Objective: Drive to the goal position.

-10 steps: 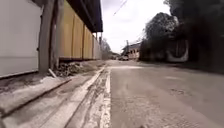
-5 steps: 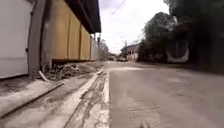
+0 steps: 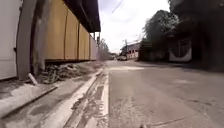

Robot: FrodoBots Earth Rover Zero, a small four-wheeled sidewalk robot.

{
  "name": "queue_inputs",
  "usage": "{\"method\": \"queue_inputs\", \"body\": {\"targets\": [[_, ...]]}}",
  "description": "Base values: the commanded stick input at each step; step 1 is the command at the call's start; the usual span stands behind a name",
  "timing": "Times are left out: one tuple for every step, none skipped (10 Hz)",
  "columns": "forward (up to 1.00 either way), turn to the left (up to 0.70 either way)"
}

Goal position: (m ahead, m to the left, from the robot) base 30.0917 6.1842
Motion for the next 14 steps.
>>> {"method": "queue_inputs", "body": {"targets": [[0.7,-0.04],[0.7,0.0],[0.7,0.0],[0.7,-0.17],[0.7,-0.21],[0.7,-0.13],[0.7,-0.03],[0.7,0.0],[0.7,0.0],[0.7,0.0],[0.7,0.0],[0.7,0.0],[0.7,0.0],[0.7,0.0]]}}
